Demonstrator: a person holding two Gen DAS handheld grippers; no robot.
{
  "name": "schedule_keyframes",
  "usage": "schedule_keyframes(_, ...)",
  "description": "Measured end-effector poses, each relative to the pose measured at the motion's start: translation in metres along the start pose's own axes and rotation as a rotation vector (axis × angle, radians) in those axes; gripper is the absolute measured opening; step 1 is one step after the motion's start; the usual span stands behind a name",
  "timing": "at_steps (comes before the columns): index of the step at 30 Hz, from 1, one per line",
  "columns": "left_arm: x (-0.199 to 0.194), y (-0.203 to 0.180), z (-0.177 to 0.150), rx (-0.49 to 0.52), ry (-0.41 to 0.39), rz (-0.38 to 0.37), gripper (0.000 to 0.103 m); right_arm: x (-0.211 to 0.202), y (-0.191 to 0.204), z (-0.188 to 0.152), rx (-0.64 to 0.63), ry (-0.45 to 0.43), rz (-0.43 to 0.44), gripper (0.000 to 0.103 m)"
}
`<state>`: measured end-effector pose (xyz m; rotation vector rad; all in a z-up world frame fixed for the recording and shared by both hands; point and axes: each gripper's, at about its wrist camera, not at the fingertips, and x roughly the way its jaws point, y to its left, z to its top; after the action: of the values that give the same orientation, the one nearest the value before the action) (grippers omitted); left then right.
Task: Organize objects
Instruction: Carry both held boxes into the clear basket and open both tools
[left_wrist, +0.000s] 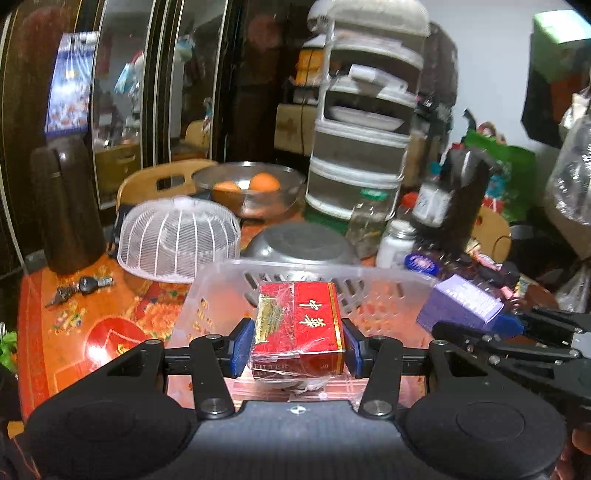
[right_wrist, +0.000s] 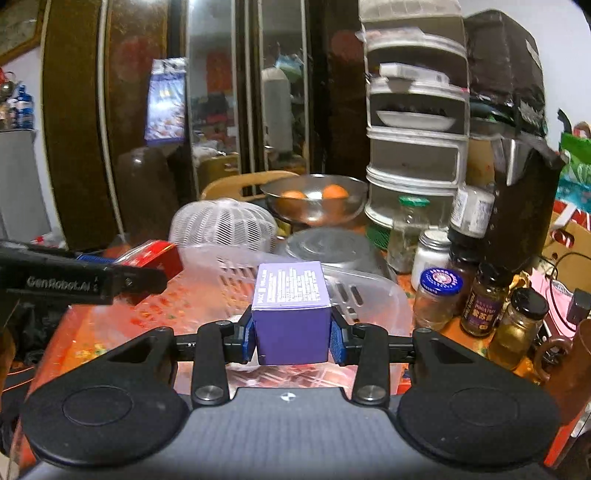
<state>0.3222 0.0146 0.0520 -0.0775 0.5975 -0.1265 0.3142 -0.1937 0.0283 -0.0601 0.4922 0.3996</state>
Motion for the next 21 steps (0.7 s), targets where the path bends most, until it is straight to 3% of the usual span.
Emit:
schedule_keyframes(15, 0.050, 0.006, -0.002, 0.002, 0.086, 0.043, 0.053, 0.044, -0.007, 0.007, 0.032, 0.111, 0.007, 0.042)
schedule_keyframes(21, 0.057, 0.011, -0.010, -0.007, 0.080, 0.036, 0.054, 0.050, -0.002, 0.004, 0.002, 0.127, 0.013, 0.043)
